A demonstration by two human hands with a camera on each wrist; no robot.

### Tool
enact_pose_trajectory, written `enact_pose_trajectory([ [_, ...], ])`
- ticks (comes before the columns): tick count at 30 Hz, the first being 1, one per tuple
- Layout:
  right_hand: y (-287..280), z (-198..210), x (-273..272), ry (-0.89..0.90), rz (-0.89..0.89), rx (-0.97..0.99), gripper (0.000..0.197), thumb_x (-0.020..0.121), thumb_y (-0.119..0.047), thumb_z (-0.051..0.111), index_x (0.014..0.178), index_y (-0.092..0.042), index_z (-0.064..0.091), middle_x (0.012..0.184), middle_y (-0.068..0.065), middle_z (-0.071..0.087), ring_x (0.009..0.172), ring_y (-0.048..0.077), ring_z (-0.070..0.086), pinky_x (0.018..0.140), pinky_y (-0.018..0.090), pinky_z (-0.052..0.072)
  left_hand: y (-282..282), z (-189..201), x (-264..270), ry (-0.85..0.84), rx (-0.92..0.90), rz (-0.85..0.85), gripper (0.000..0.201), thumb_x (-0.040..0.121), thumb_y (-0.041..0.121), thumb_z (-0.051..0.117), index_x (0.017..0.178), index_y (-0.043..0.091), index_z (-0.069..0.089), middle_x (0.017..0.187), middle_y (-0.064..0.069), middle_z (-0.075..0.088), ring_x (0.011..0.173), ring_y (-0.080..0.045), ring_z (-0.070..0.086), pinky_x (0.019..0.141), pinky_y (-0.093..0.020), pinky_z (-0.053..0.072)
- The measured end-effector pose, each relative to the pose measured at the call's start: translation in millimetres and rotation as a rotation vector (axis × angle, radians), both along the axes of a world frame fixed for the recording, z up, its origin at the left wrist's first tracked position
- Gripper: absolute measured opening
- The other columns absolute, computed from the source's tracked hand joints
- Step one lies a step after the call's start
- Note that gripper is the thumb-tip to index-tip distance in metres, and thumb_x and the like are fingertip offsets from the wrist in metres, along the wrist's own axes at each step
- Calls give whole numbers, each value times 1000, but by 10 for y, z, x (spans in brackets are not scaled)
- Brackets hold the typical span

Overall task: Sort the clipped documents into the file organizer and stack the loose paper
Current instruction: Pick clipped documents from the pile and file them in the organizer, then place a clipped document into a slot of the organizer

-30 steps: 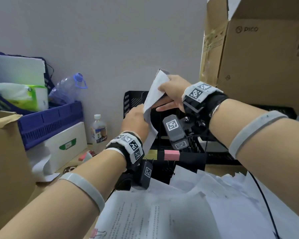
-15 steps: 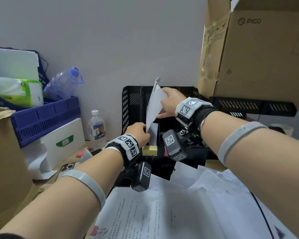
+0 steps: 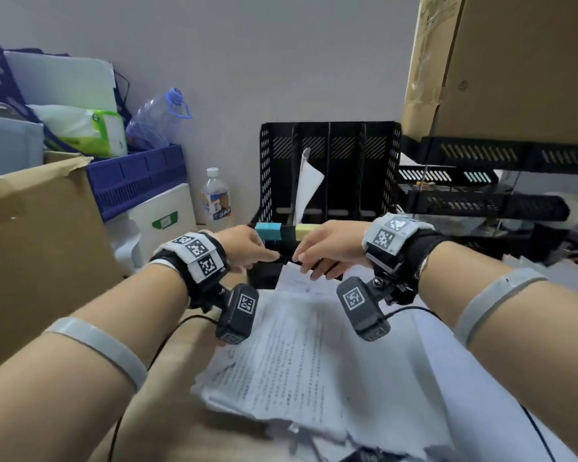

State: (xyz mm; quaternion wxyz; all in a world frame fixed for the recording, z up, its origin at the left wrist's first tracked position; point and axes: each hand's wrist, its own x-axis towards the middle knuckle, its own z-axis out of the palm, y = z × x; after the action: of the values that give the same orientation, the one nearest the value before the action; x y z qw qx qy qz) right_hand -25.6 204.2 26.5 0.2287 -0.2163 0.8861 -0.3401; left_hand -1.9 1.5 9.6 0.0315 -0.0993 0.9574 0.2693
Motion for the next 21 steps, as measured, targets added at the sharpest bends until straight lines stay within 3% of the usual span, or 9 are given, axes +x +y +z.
enact_pose_trajectory([
  [4, 74, -315, 220, 83, 37, 220, 35, 89, -36, 68, 123, -29, 66, 114, -7, 67, 111, 15, 63, 96, 40, 55, -169, -237, 441, -218, 54, 65, 36, 84, 44, 77, 96, 12, 66, 96, -5, 71, 79, -19, 71, 67, -31, 61],
  [7, 85, -485, 289, 167, 35, 335, 53, 84, -42, 73, 134, -30, 58, 131, -3, 59, 115, 21, 59, 97, 37, 53, -198, -393, 662, -260, 125, 104, 40, 83, 39, 80, 105, 9, 66, 104, -11, 76, 83, -22, 77, 64, -30, 61],
  [10, 77, -592, 349, 197, 32, 406, 65, 81, -47, 74, 139, -30, 52, 139, -2, 56, 122, 22, 56, 103, 37, 46, -214, -482, 779, -211, 10, 142, 46, 78, 40, 84, 108, 11, 65, 95, -7, 77, 73, -17, 69, 62, -30, 58],
  [11, 78, -617, 360, 198, 28, 410, 67, 81, -48, 75, 140, -30, 51, 140, -2, 55, 124, 22, 55, 105, 38, 44, -226, -517, 794, -205, 5, 156, 45, 76, 38, 85, 107, 11, 65, 93, -6, 77, 74, -18, 69, 64, -31, 59],
  [13, 81, -637, 373, 212, 18, 410, 69, 80, -49, 75, 141, -29, 50, 141, -3, 54, 126, 22, 54, 107, 38, 42, -254, -583, 807, -229, 113, 173, 38, 75, 30, 87, 102, 9, 70, 92, -9, 77, 77, -23, 70, 78, -38, 64],
  [15, 74, -637, 372, 222, 7, 406, 70, 79, -51, 75, 140, -30, 50, 141, -3, 54, 125, 21, 54, 106, 38, 42, -289, -617, 820, -226, 182, 150, 27, 77, 25, 86, 92, 5, 76, 85, -11, 77, 73, -22, 65, 90, -41, 60],
  [16, 70, -630, 369, 224, 2, 403, 70, 79, -52, 75, 141, -31, 49, 141, -3, 54, 125, 21, 54, 106, 37, 42, -297, -615, 823, -207, 212, 136, 21, 78, 22, 85, 88, 5, 77, 79, -10, 75, 71, -20, 62, 87, -38, 59],
  [18, 64, -613, 338, 236, -10, 394, 71, 80, -52, 74, 142, -31, 47, 141, -3, 54, 125, 21, 55, 106, 37, 42, -320, -608, 802, -148, 258, 122, 12, 80, 13, 82, 87, 8, 74, 74, -8, 73, 66, -19, 61, 71, -32, 55],
  [21, 76, -597, 278, 251, -30, 339, 67, 80, -50, 74, 139, -33, 48, 133, -5, 59, 118, 19, 58, 101, 34, 44, -340, -579, 754, -42, 307, 119, 15, 80, 2, 79, 87, 10, 68, 77, -8, 73, 60, -15, 64, 54, -22, 55],
])
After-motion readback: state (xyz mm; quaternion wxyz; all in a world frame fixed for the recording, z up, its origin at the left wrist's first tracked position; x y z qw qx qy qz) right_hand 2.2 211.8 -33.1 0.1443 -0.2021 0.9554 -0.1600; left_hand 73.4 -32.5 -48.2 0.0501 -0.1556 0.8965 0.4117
